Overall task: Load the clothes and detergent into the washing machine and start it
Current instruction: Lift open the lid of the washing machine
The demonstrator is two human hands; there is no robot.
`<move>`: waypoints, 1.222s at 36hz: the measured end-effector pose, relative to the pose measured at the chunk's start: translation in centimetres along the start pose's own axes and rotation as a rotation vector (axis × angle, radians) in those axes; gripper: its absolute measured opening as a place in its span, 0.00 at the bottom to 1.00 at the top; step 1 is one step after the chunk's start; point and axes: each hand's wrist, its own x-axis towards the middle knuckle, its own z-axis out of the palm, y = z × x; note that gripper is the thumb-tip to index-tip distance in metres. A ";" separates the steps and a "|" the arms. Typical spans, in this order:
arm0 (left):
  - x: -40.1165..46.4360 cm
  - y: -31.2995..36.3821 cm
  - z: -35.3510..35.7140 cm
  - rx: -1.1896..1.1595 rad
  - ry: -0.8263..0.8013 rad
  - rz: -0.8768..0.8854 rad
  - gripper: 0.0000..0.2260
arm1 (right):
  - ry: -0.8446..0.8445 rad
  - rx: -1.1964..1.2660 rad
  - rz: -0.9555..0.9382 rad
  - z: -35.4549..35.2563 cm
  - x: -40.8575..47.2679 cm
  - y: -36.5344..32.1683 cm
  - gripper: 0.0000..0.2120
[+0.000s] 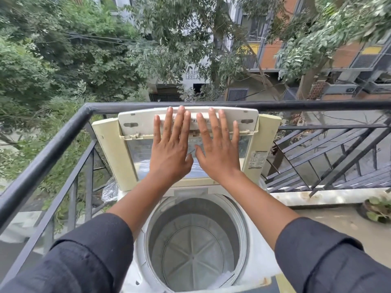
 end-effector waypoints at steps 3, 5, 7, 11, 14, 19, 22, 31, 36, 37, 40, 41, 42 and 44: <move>-0.3 0.1 -0.1 -0.001 0.003 0.002 0.47 | 0.016 -0.004 0.001 -0.1 -0.3 -0.2 0.39; -0.5 0.2 -0.2 -0.008 0.002 -0.002 0.48 | 0.025 -0.005 0.000 -0.3 -0.5 -0.2 0.40; -0.7 0.4 -0.4 -0.012 -0.001 -0.008 0.48 | 0.020 -0.005 0.002 -0.6 -0.7 -0.4 0.41; -0.8 0.7 -0.8 -0.018 0.006 -0.025 0.49 | -0.003 0.010 0.009 -1.4 -0.7 -0.7 0.42; -0.8 0.8 -1.1 -0.038 0.008 -0.039 0.49 | -0.011 0.020 0.015 -2.2 -0.5 -0.6 0.42; -1.1 0.8 -1.8 -0.043 0.020 -0.053 0.48 | -0.007 0.026 0.017 -3.0 -0.8 -0.6 0.41; -1.3 0.9 -2.0 -0.052 0.026 -0.060 0.48 | 0.003 0.034 0.026 -3.5 -0.9 -0.5 0.40; -2.8 1.2 -2.1 -0.075 0.032 -0.041 0.48 | 0.001 0.022 0.050 -4.2 -1.8 -0.1 0.40; -3.8 1.7 -1.8 -0.117 0.011 -0.016 0.48 | 0.011 0.021 0.079 -4.4 -3.0 -0.3 0.39; -4.1 1.9 -1.7 -0.130 0.008 -0.002 0.48 | 0.011 0.020 0.088 -4.5 -3.3 -0.3 0.39; -4.9 2.4 -1.5 -0.173 0.001 0.050 0.47 | -0.003 0.018 0.128 -4.7 -4.5 -0.5 0.38; -5.3 2.6 -1.3 -0.186 -0.008 0.065 0.46 | -0.008 0.018 0.142 -4.8 -5.0 -0.6 0.37; -5.7 2.9 -1.2 -0.198 -0.019 0.078 0.46 | -0.010 0.017 0.156 -4.9 -5.6 -0.6 0.37; -6.7 3.3 -0.9 -0.224 -0.045 0.109 0.46 | -0.010 0.012 0.186 -4.9 -6.7 -0.6 0.36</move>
